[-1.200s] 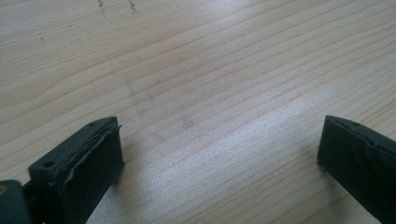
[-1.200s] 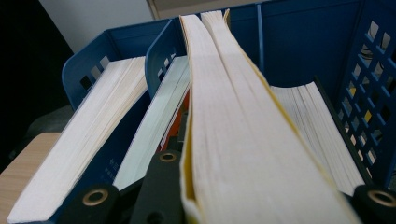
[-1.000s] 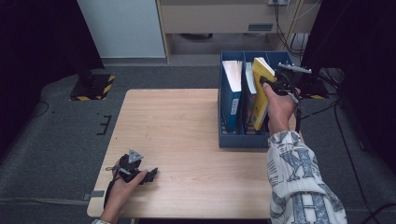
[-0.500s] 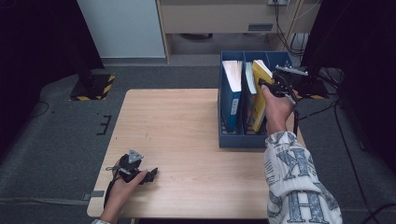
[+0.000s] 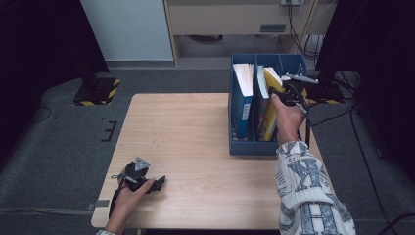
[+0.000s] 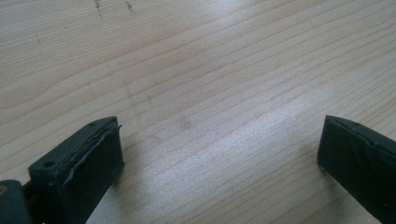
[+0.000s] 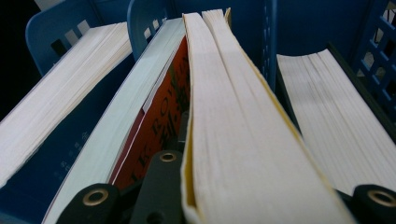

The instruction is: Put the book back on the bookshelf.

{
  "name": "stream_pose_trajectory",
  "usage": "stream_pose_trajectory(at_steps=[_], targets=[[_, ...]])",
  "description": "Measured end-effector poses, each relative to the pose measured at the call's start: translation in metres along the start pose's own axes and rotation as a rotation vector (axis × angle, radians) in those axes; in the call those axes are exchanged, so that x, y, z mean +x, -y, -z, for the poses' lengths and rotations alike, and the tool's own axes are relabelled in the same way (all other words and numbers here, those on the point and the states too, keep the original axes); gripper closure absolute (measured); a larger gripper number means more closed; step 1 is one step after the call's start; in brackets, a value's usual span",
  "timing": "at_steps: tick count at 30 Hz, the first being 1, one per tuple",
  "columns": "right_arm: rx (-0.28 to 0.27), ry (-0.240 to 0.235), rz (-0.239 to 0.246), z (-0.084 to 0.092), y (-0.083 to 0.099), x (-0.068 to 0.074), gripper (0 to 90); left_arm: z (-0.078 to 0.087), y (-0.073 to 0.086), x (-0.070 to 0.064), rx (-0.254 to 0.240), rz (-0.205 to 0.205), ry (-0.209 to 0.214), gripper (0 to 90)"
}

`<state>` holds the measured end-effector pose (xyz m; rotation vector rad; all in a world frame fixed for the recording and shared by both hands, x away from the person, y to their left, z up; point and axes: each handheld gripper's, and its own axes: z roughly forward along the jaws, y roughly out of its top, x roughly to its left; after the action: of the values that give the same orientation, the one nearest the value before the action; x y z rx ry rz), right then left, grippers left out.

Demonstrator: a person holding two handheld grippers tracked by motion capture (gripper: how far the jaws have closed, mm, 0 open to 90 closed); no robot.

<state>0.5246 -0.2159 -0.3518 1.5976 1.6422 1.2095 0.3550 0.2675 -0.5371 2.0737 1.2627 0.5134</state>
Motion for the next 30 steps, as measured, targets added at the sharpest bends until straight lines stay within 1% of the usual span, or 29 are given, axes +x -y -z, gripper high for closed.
stream_pose_trajectory(at_steps=[4,11,19,22,30], targets=[[-0.001,0.001,-0.005,-0.001,0.003,-0.001,74.5,0.000,0.000,0.000,0.002,-0.003,0.000,0.0],[0.017,0.003,-0.012,-0.005,0.011,-0.003,74.5,0.000,0.000,0.000,0.006,-0.009,0.001,0.0],[0.021,0.010,-0.014,-0.008,0.012,-0.005,74.6,0.000,0.000,0.000,0.002,-0.006,0.002,0.0],[0.026,0.010,-0.008,-0.009,0.012,-0.004,74.6,0.000,0.000,0.000,0.002,-0.006,0.002,0.0],[0.016,0.011,-0.007,-0.010,0.011,-0.006,74.7,0.000,0.000,-0.001,0.003,-0.007,0.003,0.0]])
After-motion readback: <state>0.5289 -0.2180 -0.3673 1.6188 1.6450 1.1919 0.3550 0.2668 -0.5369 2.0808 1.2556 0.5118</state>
